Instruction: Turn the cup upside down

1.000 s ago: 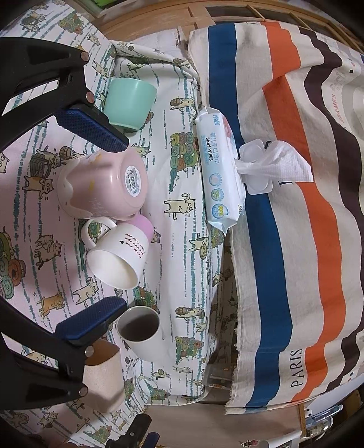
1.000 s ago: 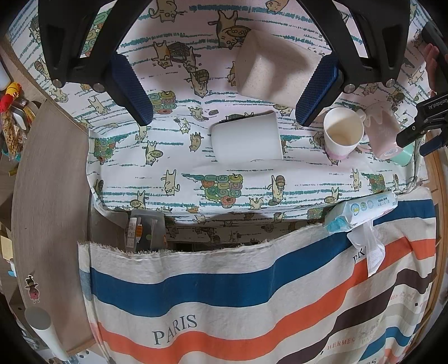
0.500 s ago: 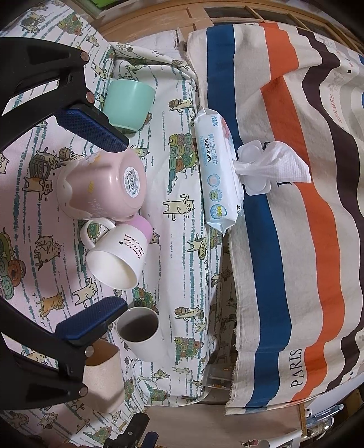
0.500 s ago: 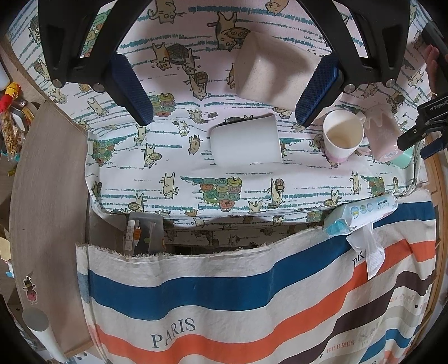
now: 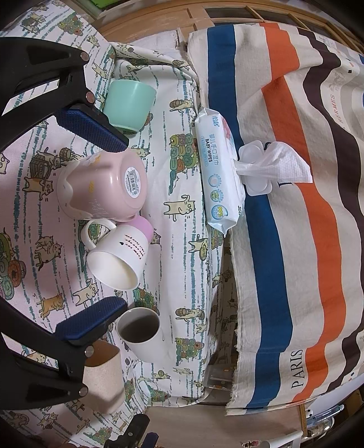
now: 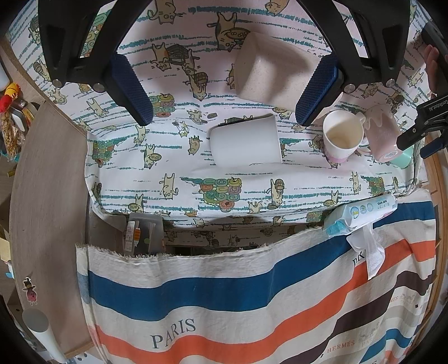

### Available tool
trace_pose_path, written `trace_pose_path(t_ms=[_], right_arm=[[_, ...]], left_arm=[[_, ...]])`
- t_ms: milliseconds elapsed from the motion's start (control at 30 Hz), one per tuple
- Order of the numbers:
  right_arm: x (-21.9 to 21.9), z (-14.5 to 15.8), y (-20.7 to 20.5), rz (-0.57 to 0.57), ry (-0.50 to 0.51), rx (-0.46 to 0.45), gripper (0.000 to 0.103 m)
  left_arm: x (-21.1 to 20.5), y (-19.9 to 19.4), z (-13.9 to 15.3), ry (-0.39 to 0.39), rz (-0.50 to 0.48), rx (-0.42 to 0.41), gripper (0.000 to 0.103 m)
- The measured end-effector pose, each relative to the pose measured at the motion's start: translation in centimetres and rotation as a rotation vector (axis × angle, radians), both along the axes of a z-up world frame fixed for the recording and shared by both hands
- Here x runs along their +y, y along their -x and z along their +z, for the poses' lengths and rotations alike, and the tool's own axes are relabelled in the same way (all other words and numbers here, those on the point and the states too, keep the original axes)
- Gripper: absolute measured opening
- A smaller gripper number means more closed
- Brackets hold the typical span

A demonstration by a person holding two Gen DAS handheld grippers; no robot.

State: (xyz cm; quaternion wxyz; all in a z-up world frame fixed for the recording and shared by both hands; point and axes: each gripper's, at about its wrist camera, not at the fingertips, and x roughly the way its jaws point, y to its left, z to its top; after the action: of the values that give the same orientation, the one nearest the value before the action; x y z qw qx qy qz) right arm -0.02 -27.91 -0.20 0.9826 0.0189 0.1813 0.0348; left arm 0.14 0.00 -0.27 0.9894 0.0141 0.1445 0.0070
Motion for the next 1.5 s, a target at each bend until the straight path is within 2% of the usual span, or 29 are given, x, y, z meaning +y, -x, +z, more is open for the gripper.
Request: trace_pose_path(t_ms=[1500], right_arm=[[-0.28,-0.55,-0.25,-0.01,-0.003,0.01,0.102]], left_arm=[[-0.01,-0.08,-0.1,-0.007,-0.014,0.006,0.102]])
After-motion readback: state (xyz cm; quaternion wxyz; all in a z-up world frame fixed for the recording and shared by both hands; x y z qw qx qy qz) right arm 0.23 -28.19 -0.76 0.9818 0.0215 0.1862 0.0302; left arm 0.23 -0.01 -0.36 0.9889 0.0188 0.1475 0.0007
